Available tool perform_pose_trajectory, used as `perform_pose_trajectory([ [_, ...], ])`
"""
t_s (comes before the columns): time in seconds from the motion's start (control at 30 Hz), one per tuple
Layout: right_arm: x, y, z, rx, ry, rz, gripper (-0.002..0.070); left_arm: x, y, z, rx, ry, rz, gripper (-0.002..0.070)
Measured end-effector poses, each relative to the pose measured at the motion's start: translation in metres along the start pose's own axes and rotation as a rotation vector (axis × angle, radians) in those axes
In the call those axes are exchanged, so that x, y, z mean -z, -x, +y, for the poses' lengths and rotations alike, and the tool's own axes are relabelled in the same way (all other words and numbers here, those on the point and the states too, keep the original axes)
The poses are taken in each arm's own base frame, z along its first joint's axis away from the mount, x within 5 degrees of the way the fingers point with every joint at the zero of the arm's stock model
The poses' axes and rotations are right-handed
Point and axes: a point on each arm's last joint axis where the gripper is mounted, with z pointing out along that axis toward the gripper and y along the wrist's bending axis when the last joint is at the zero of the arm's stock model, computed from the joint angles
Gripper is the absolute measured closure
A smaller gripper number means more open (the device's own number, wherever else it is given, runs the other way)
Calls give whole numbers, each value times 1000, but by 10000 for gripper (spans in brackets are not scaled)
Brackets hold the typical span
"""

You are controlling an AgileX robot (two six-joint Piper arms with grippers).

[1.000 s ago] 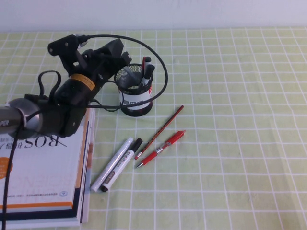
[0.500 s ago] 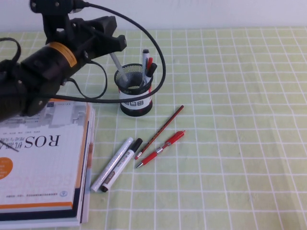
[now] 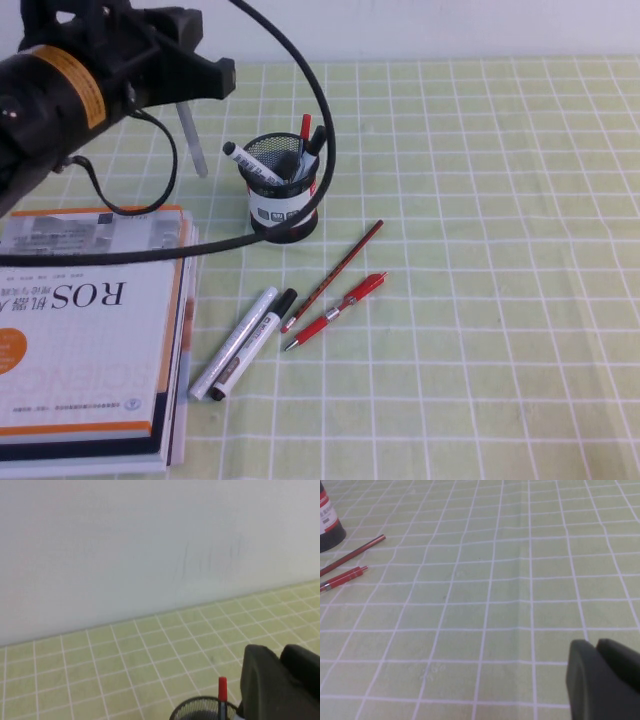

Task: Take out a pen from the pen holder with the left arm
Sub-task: Place the pen on the table

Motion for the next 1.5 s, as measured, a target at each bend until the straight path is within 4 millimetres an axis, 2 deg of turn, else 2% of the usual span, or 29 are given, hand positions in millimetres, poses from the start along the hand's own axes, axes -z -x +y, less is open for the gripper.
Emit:
perform_pose_trajectory([
  [0.17, 0, 0, 0, 0, 0, 0, 689, 5, -9, -17, -13, 26, 129, 648],
  [0.3, 0, 0, 0, 0, 0, 0, 689, 11, -18, -30, -47, 10, 298, 648],
  [0.47, 0, 0, 0, 0, 0, 0, 689, 15, -9, -51, -143, -93, 523, 648],
  [0.57, 0, 0, 0, 0, 0, 0, 689, 10, -6, -58, -176, -131, 682, 648],
  [0.8, 0, 0, 0, 0, 0, 0, 689, -29, -7, -74, -231, -227, 888, 648],
  [0.93, 0, 0, 0, 0, 0, 0, 689, -55, -17, -86, -235, -292, 971, 648],
  [1.13, 0, 0, 0, 0, 0, 0, 689, -102, -46, -102, -256, -322, 1034, 648],
  [1.33, 0, 0, 0, 0, 0, 0, 689, -124, -66, -129, -338, -385, 1053, 648],
  [1.5, 0, 0, 0, 0, 0, 0, 689, -137, -82, -135, -353, -395, 1083, 648],
])
